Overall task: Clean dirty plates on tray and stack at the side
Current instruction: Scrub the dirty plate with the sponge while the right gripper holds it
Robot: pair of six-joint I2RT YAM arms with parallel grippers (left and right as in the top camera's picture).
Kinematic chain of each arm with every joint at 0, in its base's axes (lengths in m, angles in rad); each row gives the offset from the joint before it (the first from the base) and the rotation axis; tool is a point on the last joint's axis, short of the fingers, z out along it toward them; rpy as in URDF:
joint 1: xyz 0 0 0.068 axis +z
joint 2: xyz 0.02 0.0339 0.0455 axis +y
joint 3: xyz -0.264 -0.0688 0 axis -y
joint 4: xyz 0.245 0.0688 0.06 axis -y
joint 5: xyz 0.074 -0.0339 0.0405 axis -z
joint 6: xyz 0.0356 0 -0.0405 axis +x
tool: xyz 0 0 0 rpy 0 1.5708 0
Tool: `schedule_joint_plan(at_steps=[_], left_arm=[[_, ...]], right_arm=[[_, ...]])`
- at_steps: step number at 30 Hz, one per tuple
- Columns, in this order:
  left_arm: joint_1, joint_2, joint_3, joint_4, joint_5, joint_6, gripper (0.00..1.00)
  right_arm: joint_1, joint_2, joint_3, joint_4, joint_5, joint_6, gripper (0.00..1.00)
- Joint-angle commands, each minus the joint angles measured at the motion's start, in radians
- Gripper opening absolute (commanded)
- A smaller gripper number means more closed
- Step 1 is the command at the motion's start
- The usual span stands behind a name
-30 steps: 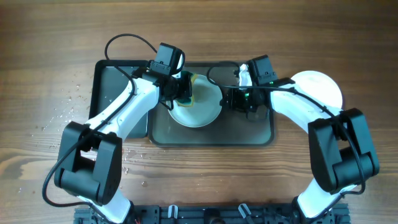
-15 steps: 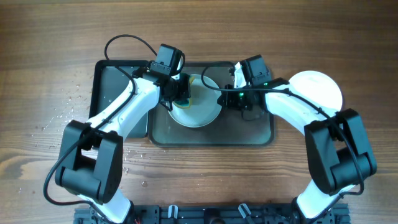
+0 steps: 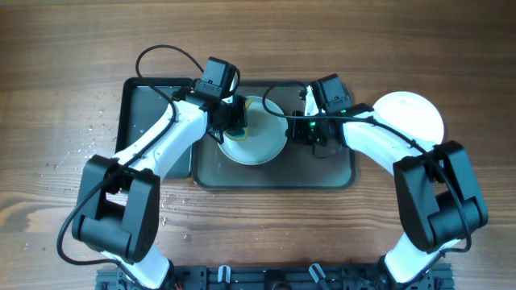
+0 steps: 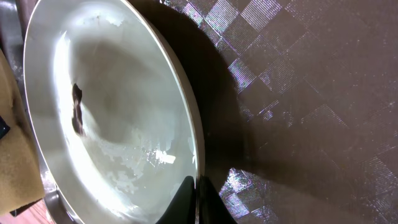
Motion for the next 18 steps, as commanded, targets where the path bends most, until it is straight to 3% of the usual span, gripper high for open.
schedule_joint_plan(at_steps=[1,13,18], left_arm=[[0.006,0.011,-0.019,0.004,-0.037,-0.018,0.04],[0.006,0.045,-0.122,0.120,-0.068,-0.092,0.04],[0.005,0.109,-0.125,0.125,0.006,-0.095,0.04]], right_arm=[[0.003,0.025,-0.009,0.006,0.011,0.008,0.05],[0.003,0.025,-0.009,0.006,0.011,0.008,0.04],[0.003,0.025,-0.009,0.006,0.011,0.008,0.04]])
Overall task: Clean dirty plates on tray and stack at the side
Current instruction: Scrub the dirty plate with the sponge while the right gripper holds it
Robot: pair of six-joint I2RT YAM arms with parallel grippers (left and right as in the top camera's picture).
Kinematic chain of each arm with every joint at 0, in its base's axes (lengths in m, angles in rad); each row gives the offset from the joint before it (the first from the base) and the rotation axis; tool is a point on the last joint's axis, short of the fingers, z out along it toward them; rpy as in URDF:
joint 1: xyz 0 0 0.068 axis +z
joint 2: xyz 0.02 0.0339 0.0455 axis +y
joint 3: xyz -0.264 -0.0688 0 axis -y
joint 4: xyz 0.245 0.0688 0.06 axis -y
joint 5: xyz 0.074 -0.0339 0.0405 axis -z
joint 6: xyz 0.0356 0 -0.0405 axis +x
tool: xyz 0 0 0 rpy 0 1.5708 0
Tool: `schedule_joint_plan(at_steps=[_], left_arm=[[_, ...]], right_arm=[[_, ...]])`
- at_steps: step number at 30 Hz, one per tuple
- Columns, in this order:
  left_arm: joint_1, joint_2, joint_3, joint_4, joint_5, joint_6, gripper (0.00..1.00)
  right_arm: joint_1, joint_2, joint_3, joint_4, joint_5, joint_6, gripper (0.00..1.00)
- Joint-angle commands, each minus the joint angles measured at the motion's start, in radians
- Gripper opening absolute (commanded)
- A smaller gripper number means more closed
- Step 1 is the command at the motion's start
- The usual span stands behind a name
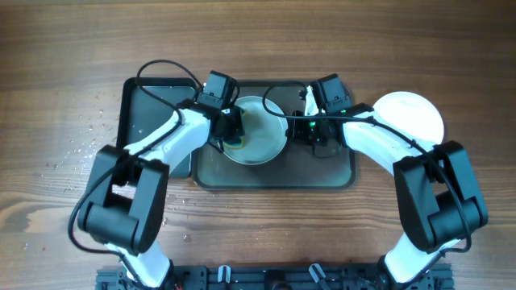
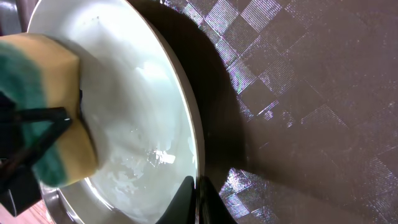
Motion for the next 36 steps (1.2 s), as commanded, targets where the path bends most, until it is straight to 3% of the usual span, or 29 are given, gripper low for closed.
schedule_joint_plan(at_steps=[1,5,12,19,24,30,36], left_arm=[[0.005,0.067,-0.015,-0.001,0.068,-0.028,0.04],[0.005,0.125,-0.015,-0.002,0.200,-0.022,0.04],[0.005,0.121,-0.013,0.032,0.600,0.089,0.04],[0.006,0.082,0.025,0.036,0.655,0.089,0.04],[0.006,-0.035,0.053,0.035,0.544,0.089,0.04],[0.006,-0.146,0.053,0.000,0.258,0.088,0.04],[0.006,-0.149,0.042,-0.035,0.009,0.085,0.04]], right_arm=[[0.003,0.025,-0.009,0.006,0.010,0.008,0.04],[0.003,0.025,-0.009,0.006,0.010,0.008,0.04],[0.003,0.025,-0.009,0.006,0.010,0.008,0.04],[0.003,0.025,-0.009,0.006,0.010,0.008,0.04],[0.003,0.024,-0.009,0.006,0.010,0.007,0.04],[0.003,0.025,-0.009,0.006,0.010,0.007,0.04],[0.003,0.025,-0.009,0.007,0.010,0.007,0.04]])
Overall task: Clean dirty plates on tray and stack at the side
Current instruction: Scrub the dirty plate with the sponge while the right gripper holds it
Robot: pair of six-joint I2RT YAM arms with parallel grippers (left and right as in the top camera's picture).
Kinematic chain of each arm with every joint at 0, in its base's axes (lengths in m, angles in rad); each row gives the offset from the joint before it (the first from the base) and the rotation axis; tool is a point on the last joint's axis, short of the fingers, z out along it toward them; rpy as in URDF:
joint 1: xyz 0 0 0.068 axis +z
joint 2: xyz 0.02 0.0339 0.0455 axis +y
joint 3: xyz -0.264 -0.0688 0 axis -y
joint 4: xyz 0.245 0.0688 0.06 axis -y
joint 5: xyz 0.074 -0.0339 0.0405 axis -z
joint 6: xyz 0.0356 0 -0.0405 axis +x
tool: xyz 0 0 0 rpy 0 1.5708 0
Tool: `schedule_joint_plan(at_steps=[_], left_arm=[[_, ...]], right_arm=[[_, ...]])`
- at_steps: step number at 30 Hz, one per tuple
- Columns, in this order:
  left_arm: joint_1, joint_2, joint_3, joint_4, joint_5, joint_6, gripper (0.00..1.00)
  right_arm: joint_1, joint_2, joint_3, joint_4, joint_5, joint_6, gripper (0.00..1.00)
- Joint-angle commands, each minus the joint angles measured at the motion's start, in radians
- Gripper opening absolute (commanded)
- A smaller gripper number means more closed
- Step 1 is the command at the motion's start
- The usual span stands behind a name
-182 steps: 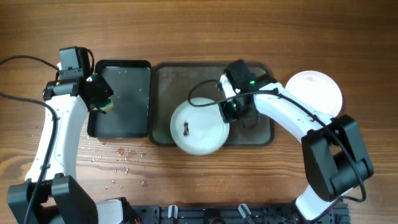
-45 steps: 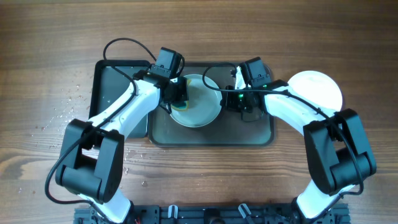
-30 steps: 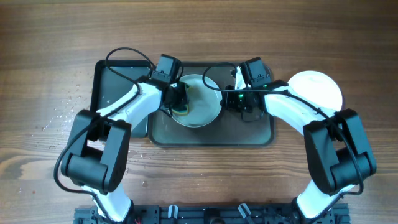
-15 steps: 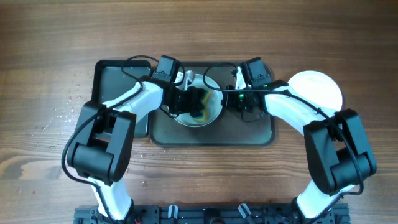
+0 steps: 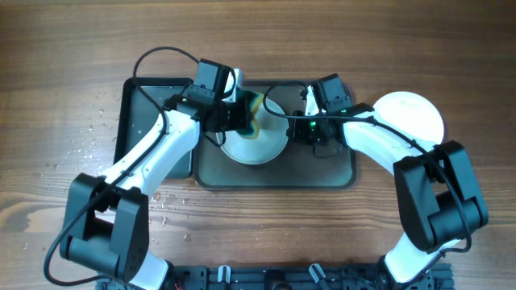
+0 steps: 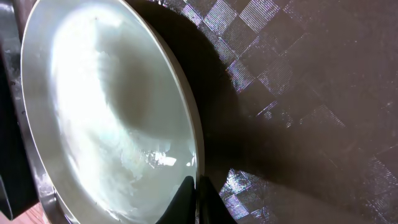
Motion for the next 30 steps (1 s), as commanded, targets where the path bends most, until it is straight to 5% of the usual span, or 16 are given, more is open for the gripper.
schedule_joint_plan(at_steps=[1,16,26,28,30], left_arm=[[-0.002,0.008,-0.005,-0.007,-0.232,0.014,0.04],[-0.003,0.211,-0.010,0.008,-0.238,-0.069,0.04],[-0.045,0.224,-0.010,0.001,-0.070,-0.068,0.04],[-0.058,0.224,-0.010,0.005,-0.070,-0.068,0.04],[-0.068,0.224,-0.010,0.009,-0.070,-0.068,0.04]], right_arm=[[0.004,0.025,-0.009,0.008,0.000,0.007,0.04],[0.004,0.025,-0.009,0.008,0.000,0.007,0.04],[0.004,0.025,-0.009,0.008,-0.001,0.007,0.05],[0.004,0.025,-0.009,0.008,-0.001,0.007,0.16],[0.004,0.025,-0.009,0.008,-0.001,0.007,0.42]])
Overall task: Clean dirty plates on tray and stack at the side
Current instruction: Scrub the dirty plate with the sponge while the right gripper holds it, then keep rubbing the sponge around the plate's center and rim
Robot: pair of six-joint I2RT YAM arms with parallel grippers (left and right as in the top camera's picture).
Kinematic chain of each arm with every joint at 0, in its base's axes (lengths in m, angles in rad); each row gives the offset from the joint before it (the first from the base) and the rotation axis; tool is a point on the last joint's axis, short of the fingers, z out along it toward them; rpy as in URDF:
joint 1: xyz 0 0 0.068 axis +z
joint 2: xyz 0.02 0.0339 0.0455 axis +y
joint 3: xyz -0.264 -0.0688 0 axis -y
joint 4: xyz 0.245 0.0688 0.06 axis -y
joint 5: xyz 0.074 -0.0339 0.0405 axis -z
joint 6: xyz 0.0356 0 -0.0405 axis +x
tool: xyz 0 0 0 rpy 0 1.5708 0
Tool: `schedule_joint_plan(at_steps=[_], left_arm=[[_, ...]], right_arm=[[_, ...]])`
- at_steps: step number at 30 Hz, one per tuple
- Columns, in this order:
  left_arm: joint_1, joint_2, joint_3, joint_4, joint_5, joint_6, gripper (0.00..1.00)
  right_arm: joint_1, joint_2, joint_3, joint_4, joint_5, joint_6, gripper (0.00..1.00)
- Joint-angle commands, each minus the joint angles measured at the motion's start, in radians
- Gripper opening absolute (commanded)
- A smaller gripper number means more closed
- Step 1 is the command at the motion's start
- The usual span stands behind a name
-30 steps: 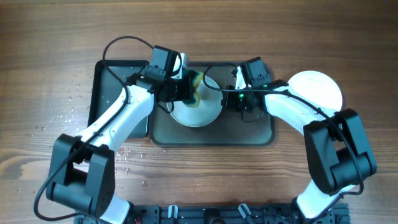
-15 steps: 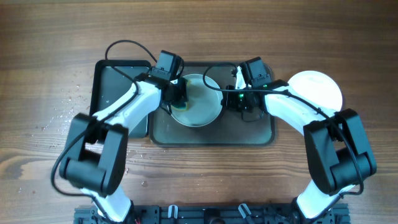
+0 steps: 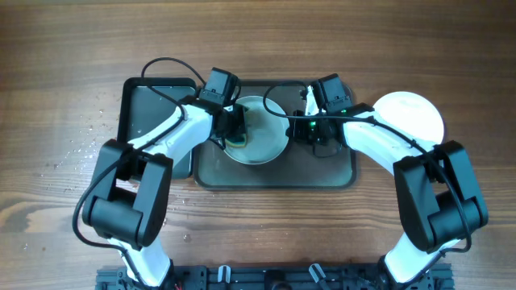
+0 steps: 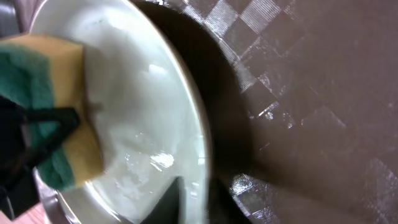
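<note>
A white plate lies on the dark tray. My left gripper is shut on a yellow-and-green sponge, which rests on the plate's left side. In the right wrist view the sponge presses on the wet plate, with black left fingers clamped across it. My right gripper is at the plate's right edge. Its jaws stand on either side of the rim, shut on the plate. That view is slightly blurred.
A second dark tray adjoins the first on the left. A clean white plate sits on the wooden table to the right of the trays. Water droplets speckle the wood at the left.
My left gripper, which held the sponge off the plate at its upper left edge, now has it down on the plate's left side. The right gripper still clamps the rim.
At first the sponge sat at the plate's left edge and a dark smear showed on the plate. Then the sponge covered that spot. Later the sponge was off the plate and the smear was gone. Now the sponge is on the plate again.
</note>
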Motion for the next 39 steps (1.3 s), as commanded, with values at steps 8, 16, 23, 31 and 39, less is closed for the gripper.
schedule_joint_plan(at_steps=[8,16,23,31,39], left_arm=[[-0.066,0.038,-0.009,-0.004,0.099,-0.019,0.04],[-0.066,0.038,-0.009,-0.003,0.099,-0.016,0.05],[-0.066,0.038,-0.009,-0.003,0.095,-0.015,0.06],[-0.066,0.038,-0.009,0.020,0.095,-0.016,0.06],[-0.066,0.037,-0.009,0.024,0.095,-0.016,0.05]], right_arm=[[-0.035,0.002,0.031,0.012,-0.093,-0.003,0.73],[-0.159,-0.062,0.048,0.012,-0.107,-0.002,1.00],[-0.199,-0.060,0.048,0.021,0.031,0.000,1.00],[-0.198,-0.060,0.048,0.023,0.074,0.000,1.00],[-0.198,-0.060,0.048,0.024,0.074,0.000,1.00]])
